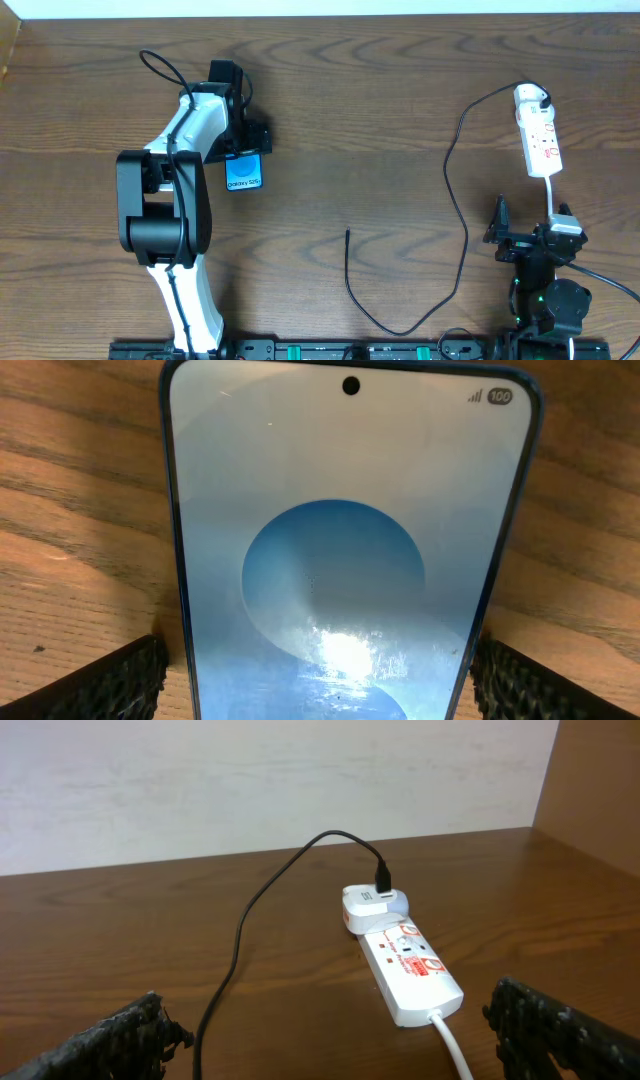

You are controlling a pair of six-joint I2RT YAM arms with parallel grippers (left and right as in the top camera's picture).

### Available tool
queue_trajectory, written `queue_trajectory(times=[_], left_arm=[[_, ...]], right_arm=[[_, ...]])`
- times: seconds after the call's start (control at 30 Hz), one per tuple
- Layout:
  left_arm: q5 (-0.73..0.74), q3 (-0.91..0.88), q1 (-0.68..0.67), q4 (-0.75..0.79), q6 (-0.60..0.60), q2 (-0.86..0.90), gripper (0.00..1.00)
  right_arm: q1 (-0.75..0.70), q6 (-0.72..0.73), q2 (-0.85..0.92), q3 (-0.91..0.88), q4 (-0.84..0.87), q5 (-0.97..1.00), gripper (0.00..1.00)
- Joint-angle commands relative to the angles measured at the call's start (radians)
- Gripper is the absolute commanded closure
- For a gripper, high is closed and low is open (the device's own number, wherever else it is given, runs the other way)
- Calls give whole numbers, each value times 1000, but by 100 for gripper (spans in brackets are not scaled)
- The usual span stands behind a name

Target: Plug charger to phone and switch on socket

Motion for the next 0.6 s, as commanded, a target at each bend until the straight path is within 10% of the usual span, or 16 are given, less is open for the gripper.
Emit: queue_trajectory(times=[0.0,0.57], left_arm=[[-19,-10,-2,-13,-8,45,2],[-19,-10,-2,-13,-8,45,13]], right_arm=[[-2,13,-6,-4,-1,8,1],[-2,13,-6,-4,-1,8,1]])
